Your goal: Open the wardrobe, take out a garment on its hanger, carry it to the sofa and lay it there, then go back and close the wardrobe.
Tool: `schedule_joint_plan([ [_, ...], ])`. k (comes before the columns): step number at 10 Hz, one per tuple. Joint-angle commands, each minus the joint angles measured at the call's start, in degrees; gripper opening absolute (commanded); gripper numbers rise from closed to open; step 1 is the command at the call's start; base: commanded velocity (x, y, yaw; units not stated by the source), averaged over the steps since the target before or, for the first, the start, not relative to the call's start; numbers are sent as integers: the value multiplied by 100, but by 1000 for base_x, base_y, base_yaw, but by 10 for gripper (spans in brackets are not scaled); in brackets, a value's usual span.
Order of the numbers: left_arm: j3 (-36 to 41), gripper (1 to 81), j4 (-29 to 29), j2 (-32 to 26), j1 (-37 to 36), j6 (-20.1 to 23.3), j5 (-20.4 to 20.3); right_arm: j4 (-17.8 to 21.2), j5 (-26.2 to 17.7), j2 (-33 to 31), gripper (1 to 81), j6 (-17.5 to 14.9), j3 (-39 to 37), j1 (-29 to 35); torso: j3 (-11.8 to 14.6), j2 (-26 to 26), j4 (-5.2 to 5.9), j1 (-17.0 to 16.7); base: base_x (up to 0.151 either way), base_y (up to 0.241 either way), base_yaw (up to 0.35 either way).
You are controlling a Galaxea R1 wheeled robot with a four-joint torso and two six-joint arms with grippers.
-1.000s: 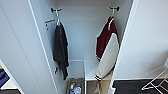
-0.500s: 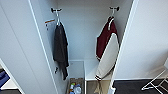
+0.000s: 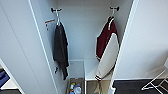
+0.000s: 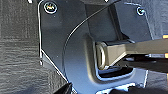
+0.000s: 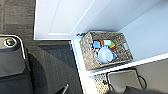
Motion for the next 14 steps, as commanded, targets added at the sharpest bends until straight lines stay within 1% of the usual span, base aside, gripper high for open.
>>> schedule_joint_plan([
  [1,-14,811,47,22,-90,36,296,569,-504,387,811,294,62,1314,0,0,0,0,0,0,0],
  [2,-14,811,73,57,-98,45,296,719,-575,387,811,514,-78,1508,0,0,0,0,0,0,0],
  [4,-14,811,82,83,-90,45,296,772,-653,387,811,944,-552,1675,0,2,0,0,0,0,0],
  [5,-14,811,91,83,-90,45,296,772,-741,387,811,1286,-798,1667,0,2,0,2,0,0,0],
  [6,-14,811,99,92,-98,45,296,763,-1021,387,811,1699,-931,1571,-2,5,0,2,0,0,0],
  [7,-14,811,108,101,-98,45,287,737,-1303,287,811,1946,-914,1439,-2,5,0,2,0,0,0],
  [8,-5,811,108,136,-90,45,287,720,-1454,85,811,2228,-870,1368,-2,7,0,2,0,0,0],
  [9,-14,811,108,162,-90,106,287,737,-1585,-161,811,2430,-730,1333,-2,7,0,2,0,0,0],
  [11,-14,811,108,162,-98,133,287,781,-1761,-557,811,2624,-150,1184,-2,7,0,2,0,0,0],
  [12,-14,811,108,180,-98,151,287,825,-1778,-636,811,2667,-96,1157,-2,9,0,2,0,0,0],
  [14,-14,811,100,189,-90,151,296,843,-1788,-795,811,2896,-113,1104,-2,9,0,5,0,0,0],
])
